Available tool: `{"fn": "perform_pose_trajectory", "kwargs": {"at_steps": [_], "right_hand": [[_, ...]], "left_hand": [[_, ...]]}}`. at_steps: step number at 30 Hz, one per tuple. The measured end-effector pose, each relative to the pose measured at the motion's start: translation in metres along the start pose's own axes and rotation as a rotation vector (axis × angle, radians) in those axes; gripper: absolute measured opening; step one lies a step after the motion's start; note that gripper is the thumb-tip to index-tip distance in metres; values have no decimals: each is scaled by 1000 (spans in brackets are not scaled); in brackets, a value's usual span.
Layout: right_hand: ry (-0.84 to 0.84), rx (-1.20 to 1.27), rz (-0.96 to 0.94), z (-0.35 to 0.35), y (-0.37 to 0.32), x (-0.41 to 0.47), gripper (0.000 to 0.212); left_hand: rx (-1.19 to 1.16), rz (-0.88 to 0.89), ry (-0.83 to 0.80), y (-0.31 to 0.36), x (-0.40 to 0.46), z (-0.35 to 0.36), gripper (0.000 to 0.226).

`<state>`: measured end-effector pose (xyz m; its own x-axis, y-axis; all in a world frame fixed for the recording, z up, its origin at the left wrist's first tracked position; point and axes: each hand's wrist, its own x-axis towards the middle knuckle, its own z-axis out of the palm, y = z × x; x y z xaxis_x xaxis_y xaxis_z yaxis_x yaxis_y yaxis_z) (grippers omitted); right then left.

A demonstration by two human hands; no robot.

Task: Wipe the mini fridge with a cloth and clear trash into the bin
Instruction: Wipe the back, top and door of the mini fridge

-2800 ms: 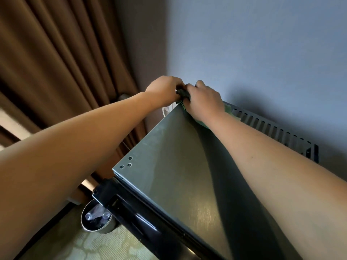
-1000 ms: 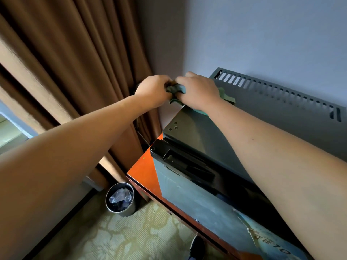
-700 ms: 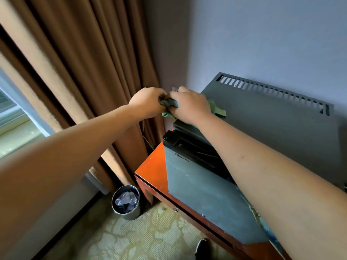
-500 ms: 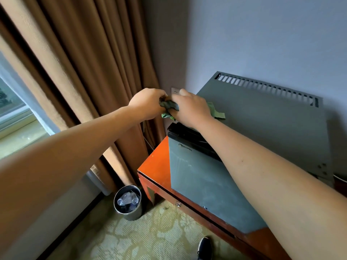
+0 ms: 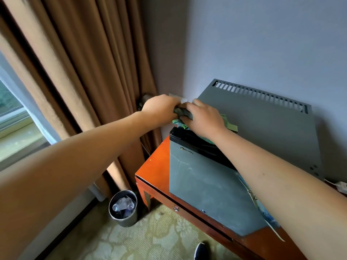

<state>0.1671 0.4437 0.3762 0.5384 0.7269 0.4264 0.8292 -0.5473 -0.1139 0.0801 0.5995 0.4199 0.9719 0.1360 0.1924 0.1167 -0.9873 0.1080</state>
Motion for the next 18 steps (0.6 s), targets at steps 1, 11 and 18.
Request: {"fn": "perform_pose_trajectory", "kwargs": {"at_steps": [1, 11, 18], "right_hand": [[-1, 14, -10, 5, -3, 9, 31], [18, 130, -43, 30, -32, 45, 31], [78, 152, -49, 18, -65, 12, 32]], "left_hand": [[-9, -30, 2, -6, 0, 0, 18], [-47, -170, -11, -49, -4, -9, 23], [7, -148, -59, -46, -36, -30, 20]]}}
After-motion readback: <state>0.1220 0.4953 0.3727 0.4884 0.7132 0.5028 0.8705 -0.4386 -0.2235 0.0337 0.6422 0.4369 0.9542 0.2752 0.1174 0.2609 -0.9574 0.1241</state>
